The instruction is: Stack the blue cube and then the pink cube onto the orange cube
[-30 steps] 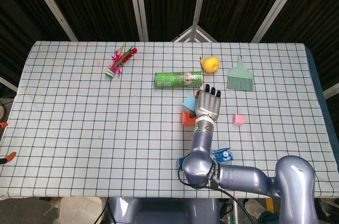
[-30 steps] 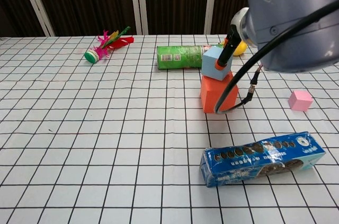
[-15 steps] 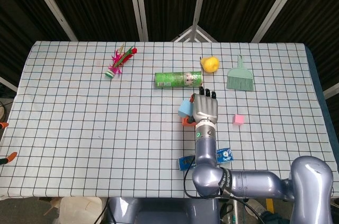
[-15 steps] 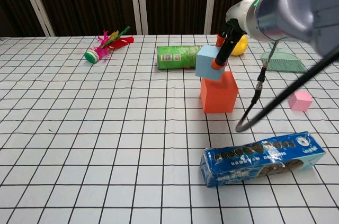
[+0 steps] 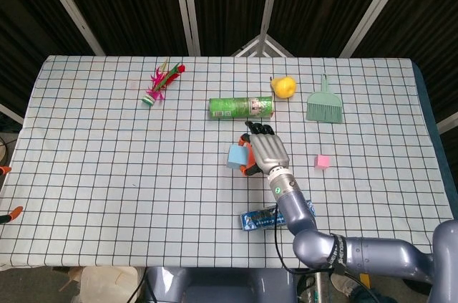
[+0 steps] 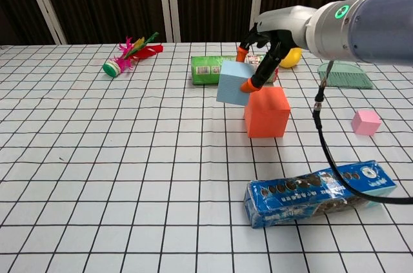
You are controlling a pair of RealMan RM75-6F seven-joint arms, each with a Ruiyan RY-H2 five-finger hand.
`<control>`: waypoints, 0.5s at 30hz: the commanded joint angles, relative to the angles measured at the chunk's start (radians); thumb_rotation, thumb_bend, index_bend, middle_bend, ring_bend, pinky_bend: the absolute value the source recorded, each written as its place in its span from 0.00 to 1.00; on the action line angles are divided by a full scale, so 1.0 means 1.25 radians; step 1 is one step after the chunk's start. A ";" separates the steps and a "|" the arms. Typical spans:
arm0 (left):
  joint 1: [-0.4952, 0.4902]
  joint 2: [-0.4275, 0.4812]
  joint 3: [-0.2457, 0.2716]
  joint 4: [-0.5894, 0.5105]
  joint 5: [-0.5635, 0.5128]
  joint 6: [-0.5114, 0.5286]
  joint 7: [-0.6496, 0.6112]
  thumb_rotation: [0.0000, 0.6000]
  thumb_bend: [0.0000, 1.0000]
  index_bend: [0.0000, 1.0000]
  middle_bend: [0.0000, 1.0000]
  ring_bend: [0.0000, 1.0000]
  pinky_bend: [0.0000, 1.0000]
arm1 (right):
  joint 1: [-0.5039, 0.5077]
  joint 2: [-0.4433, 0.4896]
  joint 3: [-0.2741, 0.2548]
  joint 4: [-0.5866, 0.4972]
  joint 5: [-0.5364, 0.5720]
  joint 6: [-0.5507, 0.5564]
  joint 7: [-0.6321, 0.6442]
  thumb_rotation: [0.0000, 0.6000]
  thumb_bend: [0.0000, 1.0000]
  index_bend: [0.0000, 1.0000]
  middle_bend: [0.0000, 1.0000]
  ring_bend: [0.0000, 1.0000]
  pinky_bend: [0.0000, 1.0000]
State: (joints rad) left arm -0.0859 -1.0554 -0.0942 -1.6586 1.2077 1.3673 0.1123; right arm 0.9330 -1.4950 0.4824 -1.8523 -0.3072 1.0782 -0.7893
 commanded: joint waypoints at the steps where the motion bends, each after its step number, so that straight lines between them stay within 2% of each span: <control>1: -0.001 -0.002 -0.001 0.000 -0.002 0.000 0.004 1.00 0.20 0.21 0.01 0.00 0.02 | 0.002 0.021 -0.016 0.011 -0.014 -0.024 0.024 1.00 0.41 0.43 0.07 0.03 0.00; 15: -0.002 -0.008 -0.001 -0.007 -0.011 0.005 0.030 1.00 0.20 0.21 0.01 0.00 0.02 | 0.016 0.049 -0.069 0.061 -0.055 -0.085 0.122 1.00 0.41 0.44 0.07 0.02 0.00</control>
State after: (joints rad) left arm -0.0873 -1.0649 -0.0962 -1.6667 1.1945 1.3739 0.1490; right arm 0.9516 -1.4366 0.4019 -1.7831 -0.3663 0.9790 -0.6468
